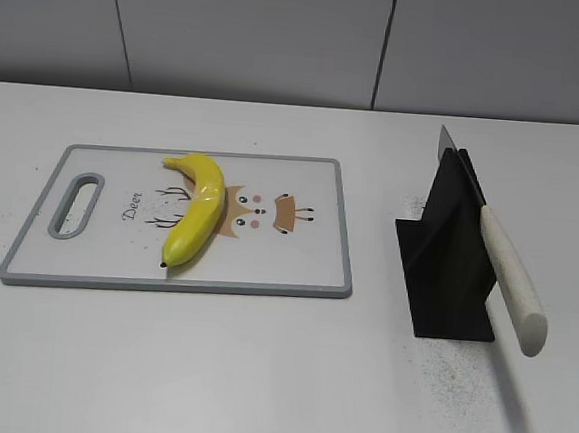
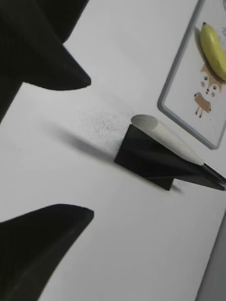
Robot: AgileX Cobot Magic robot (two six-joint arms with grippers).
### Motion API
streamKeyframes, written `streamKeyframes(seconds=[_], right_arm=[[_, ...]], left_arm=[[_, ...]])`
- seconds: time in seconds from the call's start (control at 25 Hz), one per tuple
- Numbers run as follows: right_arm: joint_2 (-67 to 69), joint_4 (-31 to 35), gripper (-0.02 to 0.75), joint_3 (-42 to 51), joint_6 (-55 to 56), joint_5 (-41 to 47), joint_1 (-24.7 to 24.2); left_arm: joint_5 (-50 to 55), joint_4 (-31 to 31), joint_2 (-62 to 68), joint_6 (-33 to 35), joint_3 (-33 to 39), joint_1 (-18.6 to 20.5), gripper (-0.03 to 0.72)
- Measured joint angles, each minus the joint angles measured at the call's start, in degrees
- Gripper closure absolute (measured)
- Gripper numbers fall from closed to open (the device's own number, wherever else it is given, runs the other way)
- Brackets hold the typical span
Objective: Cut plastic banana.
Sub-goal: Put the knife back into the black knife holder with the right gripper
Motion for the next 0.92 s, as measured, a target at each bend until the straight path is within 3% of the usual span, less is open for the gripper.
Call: streamKeyframes(seconds=[0.56,0.92], right_arm=[[-3.18,0.00,0.171,0.00,0.00,0.06,-16.90],[-3.18,0.00,0.171,0.00,0.00,0.06,-17.57]], left_arm=[[0.00,0.00,0.00,0.00,0.00,0.17,0.200],[0.00,0.00,0.00,0.00,0.00,0.17,0.200]])
